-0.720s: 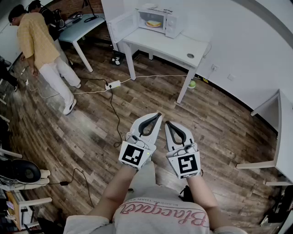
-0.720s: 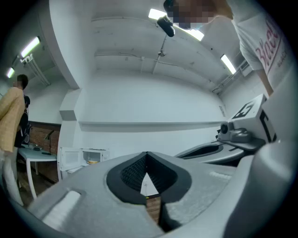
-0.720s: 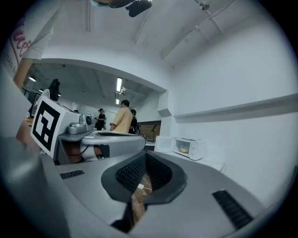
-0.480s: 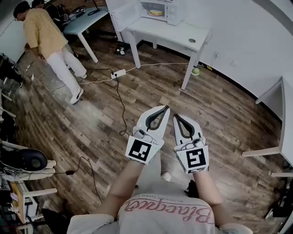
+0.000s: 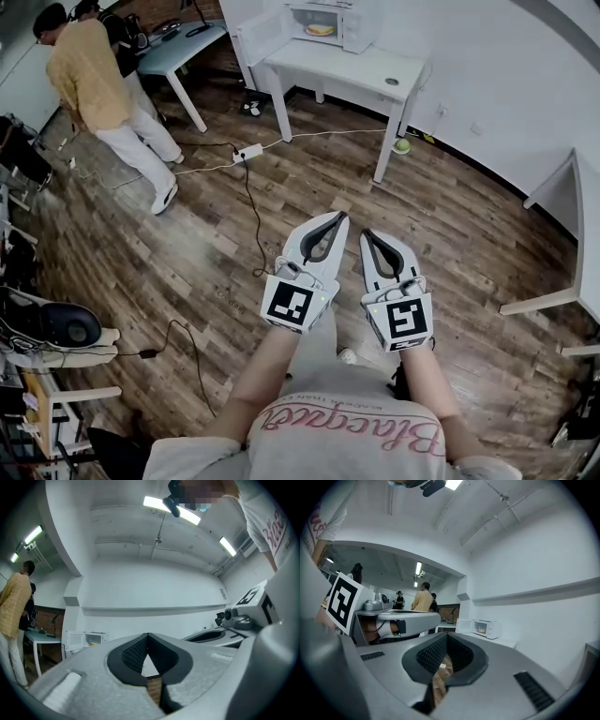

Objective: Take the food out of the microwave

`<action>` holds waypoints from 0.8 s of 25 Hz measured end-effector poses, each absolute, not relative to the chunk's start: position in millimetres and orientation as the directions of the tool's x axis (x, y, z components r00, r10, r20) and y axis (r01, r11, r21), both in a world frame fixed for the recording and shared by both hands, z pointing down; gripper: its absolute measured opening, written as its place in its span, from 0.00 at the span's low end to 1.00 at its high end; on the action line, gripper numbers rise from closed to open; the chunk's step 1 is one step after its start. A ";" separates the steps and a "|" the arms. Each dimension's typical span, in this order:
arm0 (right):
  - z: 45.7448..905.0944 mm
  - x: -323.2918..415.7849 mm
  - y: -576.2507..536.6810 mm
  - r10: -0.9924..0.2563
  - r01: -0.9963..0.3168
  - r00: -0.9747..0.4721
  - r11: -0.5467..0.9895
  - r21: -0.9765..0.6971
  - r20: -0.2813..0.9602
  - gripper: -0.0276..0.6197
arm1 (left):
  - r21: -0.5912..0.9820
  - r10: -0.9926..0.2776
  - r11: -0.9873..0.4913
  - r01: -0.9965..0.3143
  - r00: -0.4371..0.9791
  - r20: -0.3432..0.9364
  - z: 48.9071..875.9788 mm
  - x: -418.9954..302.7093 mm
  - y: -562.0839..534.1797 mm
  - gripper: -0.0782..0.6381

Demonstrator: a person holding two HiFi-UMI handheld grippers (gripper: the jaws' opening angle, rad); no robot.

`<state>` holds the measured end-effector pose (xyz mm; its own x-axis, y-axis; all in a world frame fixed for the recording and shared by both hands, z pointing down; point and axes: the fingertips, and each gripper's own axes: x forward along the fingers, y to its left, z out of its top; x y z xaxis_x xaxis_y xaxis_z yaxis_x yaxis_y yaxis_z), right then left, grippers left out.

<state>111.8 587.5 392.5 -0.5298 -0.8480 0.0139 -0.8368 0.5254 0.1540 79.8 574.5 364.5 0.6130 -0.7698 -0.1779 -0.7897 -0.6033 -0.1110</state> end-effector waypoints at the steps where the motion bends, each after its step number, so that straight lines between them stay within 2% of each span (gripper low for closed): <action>1: 391.5 107.8 583.7 -0.849 -0.837 -0.528 0.523 0.160 0.012 0.06 | -0.117 -0.770 -0.601 -0.790 0.613 -0.179 363.5 76.4 570.6 0.11; 20: 375.0 64.9 432.2 -0.833 -0.820 -0.552 0.549 0.161 0.029 0.06 | -0.129 -0.780 -0.578 -0.805 0.592 -0.203 345.0 39.3 415.5 0.11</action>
<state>64.9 432.2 375.0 -0.5524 -0.8331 0.0294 -0.8199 0.5493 0.1614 39.3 415.5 345.0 0.5925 -0.7795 -0.2032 -0.8054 -0.5784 -0.1294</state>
